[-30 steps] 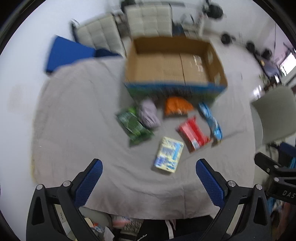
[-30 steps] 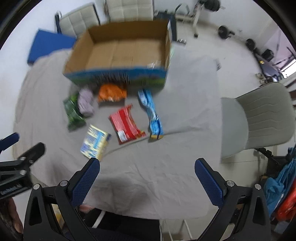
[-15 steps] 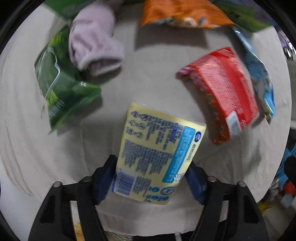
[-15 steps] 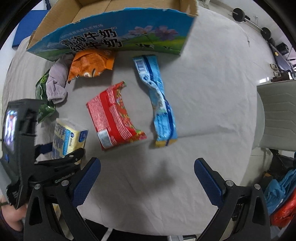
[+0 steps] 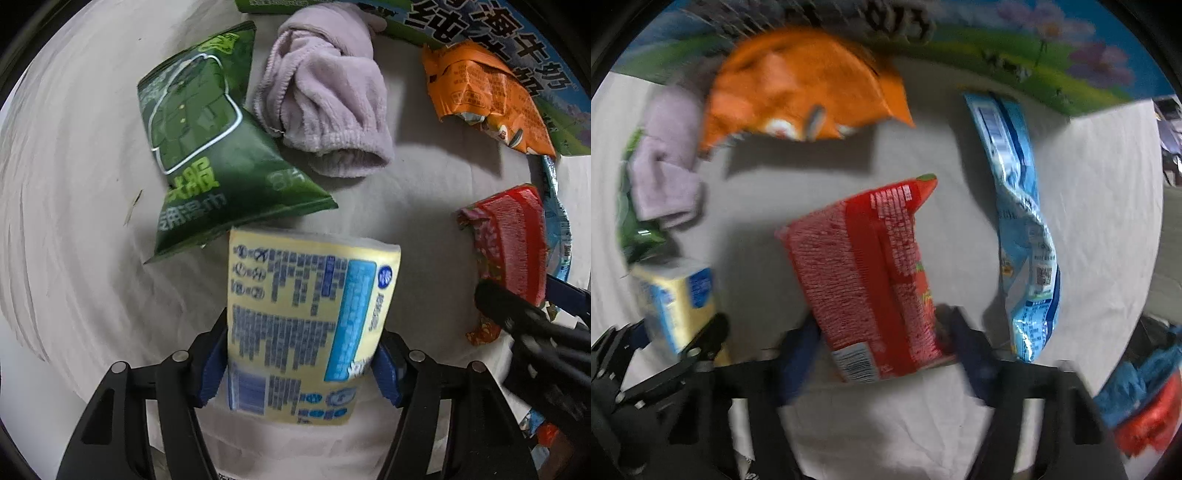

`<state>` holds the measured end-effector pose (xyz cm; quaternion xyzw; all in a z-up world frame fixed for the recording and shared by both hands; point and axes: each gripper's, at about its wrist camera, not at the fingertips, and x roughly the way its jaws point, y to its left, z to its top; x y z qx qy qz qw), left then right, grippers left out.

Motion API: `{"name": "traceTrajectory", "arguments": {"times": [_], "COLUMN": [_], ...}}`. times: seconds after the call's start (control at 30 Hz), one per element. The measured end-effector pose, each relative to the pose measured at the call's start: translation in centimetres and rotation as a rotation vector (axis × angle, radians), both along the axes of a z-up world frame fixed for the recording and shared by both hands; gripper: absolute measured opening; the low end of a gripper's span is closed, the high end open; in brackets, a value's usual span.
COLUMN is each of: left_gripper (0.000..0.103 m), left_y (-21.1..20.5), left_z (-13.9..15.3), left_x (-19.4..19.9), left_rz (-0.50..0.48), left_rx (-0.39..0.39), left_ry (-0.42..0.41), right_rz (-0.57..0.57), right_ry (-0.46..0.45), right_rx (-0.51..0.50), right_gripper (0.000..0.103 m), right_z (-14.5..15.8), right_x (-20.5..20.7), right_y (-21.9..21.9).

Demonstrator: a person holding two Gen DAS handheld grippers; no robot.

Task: Organize soft objects
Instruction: 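Grasp the yellow milk carton with the left gripper while the right grasps the red bag, then carry both items into the cardboard box and open both grippers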

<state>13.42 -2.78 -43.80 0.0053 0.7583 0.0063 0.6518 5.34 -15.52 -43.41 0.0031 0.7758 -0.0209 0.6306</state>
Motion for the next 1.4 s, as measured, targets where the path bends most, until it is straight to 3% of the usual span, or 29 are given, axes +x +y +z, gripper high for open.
{"name": "traceTrajectory", "arguments": {"times": [0.3,0.4,0.53,0.7,0.9,1.0,1.03,1.13,1.27,1.4], "left_gripper": [0.061,0.061,0.061,0.061,0.061,0.061,0.061,0.061,0.061,0.061], "left_y": [0.2,-0.1,-1.2,-2.1,-2.8,-3.6,-3.8,-4.0,-5.0,-6.2], "left_z": [-1.8,-1.5,0.8,4.7,10.5,15.8,18.9,22.5,26.2,27.7], "left_x": [-0.7,-0.4,-2.8,-4.8,-7.1,-6.1,-4.3,-1.9,1.0,5.4], "left_rz": [-0.028,-0.055,-0.088,-0.114,-0.118,-0.114,-0.114,-0.115,-0.114,-0.136], "left_rx": [-0.024,-0.021,-0.031,-0.052,-0.086,-0.122,-0.132,-0.166,-0.199,-0.217], "left_ry": [-0.022,-0.050,-0.094,-0.153,-0.243,-0.304,-0.320,-0.349,-0.398,-0.426], "right_rz": [-0.230,-0.258,-0.284,-0.281,-0.260,-0.247,-0.243,-0.226,-0.197,-0.188], "right_ry": [0.018,0.017,0.009,-0.032,-0.136,-0.204,-0.228,-0.293,-0.370,-0.416], "right_rx": [0.038,0.035,0.071,0.140,0.222,0.249,0.259,0.280,0.283,0.229], "right_gripper": [0.052,0.050,0.049,0.048,0.048,0.048,0.048,0.048,0.048,0.048], "right_z": [0.7,1.1,3.2,7.4,15.3,19.1,20.3,24.3,29.1,30.3], "right_x": [-0.6,-1.3,-2.6,-3.6,-2.8,-1.7,-1.1,0.9,4.1,8.9], "right_y": [-2.5,-2.8,-3.7,-5.2,-7.9,-9.0,-9.3,-10.3,-11.5,-12.1]}}
